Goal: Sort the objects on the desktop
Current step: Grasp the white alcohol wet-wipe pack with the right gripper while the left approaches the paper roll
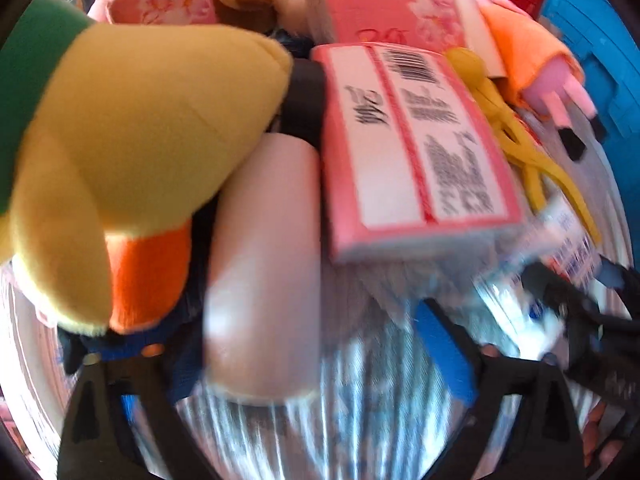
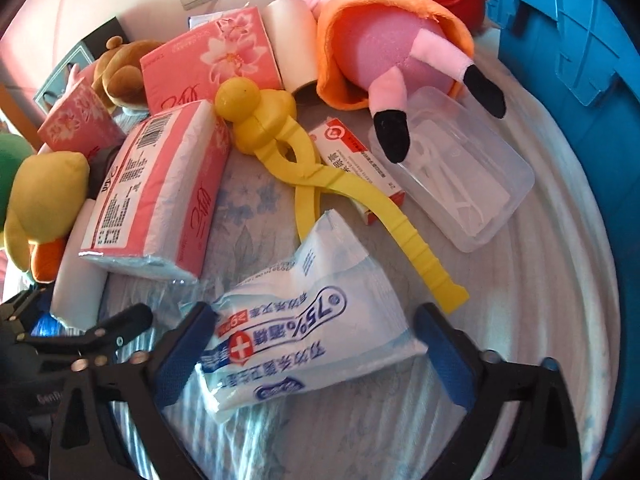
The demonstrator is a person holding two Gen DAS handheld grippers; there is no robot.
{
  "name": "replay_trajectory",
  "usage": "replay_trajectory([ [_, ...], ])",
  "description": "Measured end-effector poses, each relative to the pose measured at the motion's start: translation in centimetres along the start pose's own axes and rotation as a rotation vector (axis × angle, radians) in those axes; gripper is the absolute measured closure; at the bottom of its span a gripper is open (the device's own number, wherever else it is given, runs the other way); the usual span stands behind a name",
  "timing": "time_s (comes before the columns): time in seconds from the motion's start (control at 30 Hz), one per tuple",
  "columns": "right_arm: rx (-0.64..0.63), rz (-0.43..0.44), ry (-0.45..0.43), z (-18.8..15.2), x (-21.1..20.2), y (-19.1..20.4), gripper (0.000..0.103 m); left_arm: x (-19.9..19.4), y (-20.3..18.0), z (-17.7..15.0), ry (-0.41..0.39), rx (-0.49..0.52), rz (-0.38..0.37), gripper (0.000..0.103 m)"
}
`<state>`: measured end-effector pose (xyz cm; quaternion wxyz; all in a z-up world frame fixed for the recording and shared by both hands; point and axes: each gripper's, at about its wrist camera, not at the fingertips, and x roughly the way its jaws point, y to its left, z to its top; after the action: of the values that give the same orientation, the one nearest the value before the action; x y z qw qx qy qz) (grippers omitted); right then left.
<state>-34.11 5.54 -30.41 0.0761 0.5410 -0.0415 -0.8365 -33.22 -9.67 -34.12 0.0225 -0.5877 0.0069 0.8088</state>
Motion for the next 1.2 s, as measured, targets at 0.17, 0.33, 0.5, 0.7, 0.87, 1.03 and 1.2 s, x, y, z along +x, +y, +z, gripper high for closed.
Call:
replay_trajectory([
  [0.17,-0.025,0.009,-0.019,-1.2,-2.0,0.0,0.035,-1.5,-1.0,-3.1,0.026,0.039,-0.016,0.042],
  [0.33,-0.073,0.013,0.023,-2.7,-3.4,-0.2,0.037,-2.5,-1.0,-6.7,0.058,0.035,-0.017,0.041],
  [0.5,-0.062,0.044,0.066,-5.3,-4.3,-1.0,0.033,-2.9,-0.9,-9.6,0.103,0.012,-0.021,0.023],
  [0.7,-0.044,0.046,0.077,-6.2,-5.3,-1.5,0.025,-4.7,-1.0,-10.3,0.071,-0.022,-0.053,0.023],
  [0.87,-0.034,0.048,0.074,-6.3,-6.0,-1.4,0.013,-6.2,-1.1,-8.0,-0.020,-0.044,-0.052,0.023],
  [1.03,-0.018,0.059,0.107,-6.1,-4.8,-1.0,0.011,-4.5,-1.8,-5.4,-0.038,-0.070,-0.031,0.023],
  [1.2,-0.030,0.024,0.071,-5.0,-4.1,-1.1,0.052,-1.1,-1.8,-3.5,0.016,-0.102,-0.008,0.042],
])
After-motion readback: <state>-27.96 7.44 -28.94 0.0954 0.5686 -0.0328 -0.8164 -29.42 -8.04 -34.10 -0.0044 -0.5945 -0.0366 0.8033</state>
